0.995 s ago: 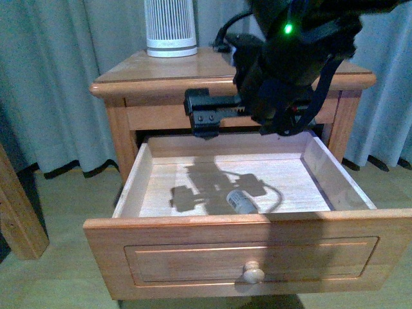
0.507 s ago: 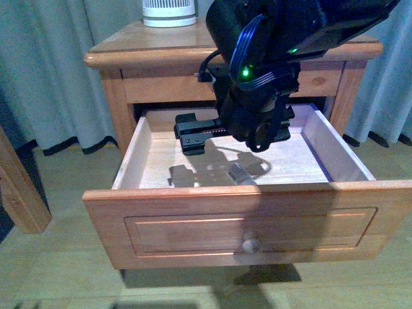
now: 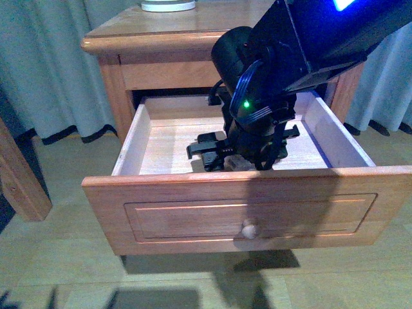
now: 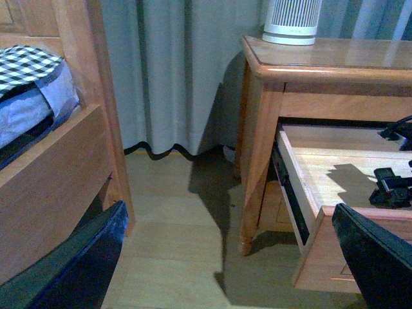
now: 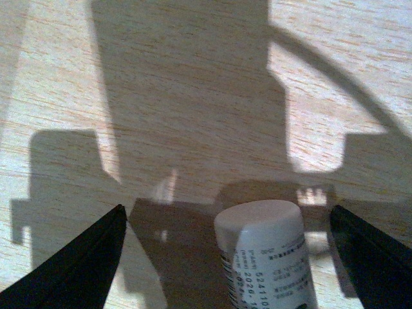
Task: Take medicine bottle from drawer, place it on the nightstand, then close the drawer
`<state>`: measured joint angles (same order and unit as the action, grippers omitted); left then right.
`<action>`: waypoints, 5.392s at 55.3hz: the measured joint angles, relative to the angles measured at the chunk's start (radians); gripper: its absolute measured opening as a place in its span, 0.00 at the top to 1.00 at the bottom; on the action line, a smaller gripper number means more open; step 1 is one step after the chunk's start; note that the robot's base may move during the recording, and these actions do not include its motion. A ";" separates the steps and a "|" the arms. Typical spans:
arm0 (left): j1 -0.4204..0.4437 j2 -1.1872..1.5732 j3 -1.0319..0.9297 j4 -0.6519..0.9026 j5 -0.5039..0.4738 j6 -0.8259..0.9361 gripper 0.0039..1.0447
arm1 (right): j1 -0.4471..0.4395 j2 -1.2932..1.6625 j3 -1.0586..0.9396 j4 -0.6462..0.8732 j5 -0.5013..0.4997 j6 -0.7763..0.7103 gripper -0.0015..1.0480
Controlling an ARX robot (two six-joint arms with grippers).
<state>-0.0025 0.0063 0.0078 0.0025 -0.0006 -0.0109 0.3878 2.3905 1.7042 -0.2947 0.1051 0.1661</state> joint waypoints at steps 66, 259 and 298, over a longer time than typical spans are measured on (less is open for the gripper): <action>0.000 0.000 0.000 0.000 0.000 0.000 0.06 | -0.102 0.179 0.993 -0.246 0.081 -0.254 0.73; 0.000 0.000 0.000 0.000 0.000 0.000 0.06 | -0.256 -0.560 -0.725 0.708 -0.216 -0.058 0.97; 0.000 0.000 0.000 0.000 0.000 0.000 0.06 | -0.197 -1.979 -1.169 0.144 0.082 -0.124 0.97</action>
<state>-0.0025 0.0063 0.0078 0.0021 -0.0006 -0.0109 0.1905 0.4114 0.5354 -0.1505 0.1871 0.0422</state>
